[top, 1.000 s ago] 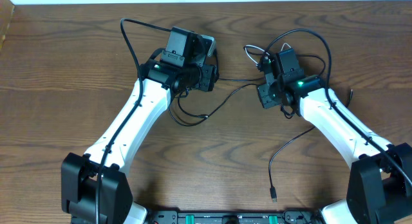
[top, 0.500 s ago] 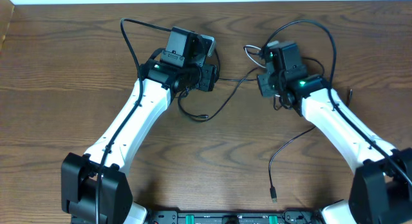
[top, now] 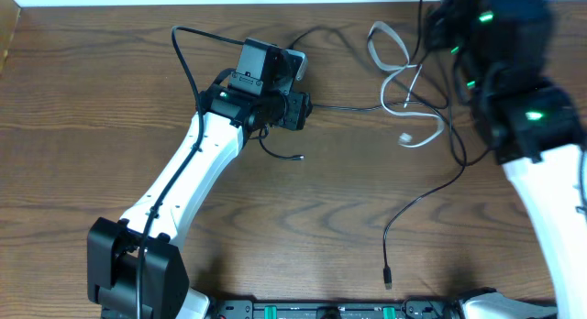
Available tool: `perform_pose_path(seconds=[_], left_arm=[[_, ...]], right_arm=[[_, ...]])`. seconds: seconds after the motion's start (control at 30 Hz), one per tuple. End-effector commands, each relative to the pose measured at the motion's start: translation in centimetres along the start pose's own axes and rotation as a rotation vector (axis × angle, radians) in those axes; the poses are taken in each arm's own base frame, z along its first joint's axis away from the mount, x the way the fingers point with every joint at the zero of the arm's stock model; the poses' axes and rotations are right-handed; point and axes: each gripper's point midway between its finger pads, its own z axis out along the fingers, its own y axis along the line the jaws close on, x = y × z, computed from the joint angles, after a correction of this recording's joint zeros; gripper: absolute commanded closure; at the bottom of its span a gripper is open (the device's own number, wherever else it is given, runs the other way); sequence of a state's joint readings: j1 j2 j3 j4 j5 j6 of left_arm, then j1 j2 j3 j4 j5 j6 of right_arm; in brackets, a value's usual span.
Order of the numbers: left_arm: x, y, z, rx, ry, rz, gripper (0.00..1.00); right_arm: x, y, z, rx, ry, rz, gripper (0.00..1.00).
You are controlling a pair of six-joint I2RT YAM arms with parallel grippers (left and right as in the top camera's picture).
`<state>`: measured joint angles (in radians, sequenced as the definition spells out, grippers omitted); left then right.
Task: Untangle cables
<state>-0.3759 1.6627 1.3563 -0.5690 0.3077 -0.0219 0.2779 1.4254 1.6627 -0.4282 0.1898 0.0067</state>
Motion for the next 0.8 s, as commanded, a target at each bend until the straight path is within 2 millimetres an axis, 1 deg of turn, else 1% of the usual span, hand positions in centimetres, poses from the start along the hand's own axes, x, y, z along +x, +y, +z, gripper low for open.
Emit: perform_pose_path(seconds=[0.0, 0.07, 0.13, 0.3, 0.4, 0.5, 0.63, 0.77], left_arm=[[0.2, 0.2, 0.3, -0.013, 0.007, 0.015, 0.45], [0.2, 0.2, 0.3, -0.013, 0.007, 0.019, 0.45], [0.2, 0.2, 0.3, -0.013, 0.007, 0.022, 0.45], [0.2, 0.2, 0.3, -0.013, 0.008, 0.022, 0.45], [0.3, 0.2, 0.3, -0.014, 0.009, 0.025, 0.45], [0.3, 0.2, 0.3, -0.013, 0.008, 0.025, 0.45], [0.2, 0.2, 0.3, -0.013, 0.008, 0.025, 0.45], [0.2, 0.2, 0.3, -0.013, 0.008, 0.025, 0.45]], right_arm=[[-5.9, -2.1, -2.8, 0.045, -0.133, 0.005, 0.99], [-9.0, -3.0, -4.5, 0.057, -0.205, 0.017, 0.99], [-11.5, -3.4, -6.1, 0.054, -0.270, 0.027, 0.99], [-16.6, -3.9, -10.1, 0.044, -0.418, 0.047, 0.99], [-19.4, -4.2, -12.6, 0.045, -0.511, 0.061, 0.99], [-21.5, -4.5, -15.1, 0.048, -0.582, 0.067, 0.99], [-23.7, -4.9, -17.7, 0.057, -0.665, 0.058, 0.99], [-25.2, -5.2, -20.0, 0.063, -0.730, 0.055, 0.99]])
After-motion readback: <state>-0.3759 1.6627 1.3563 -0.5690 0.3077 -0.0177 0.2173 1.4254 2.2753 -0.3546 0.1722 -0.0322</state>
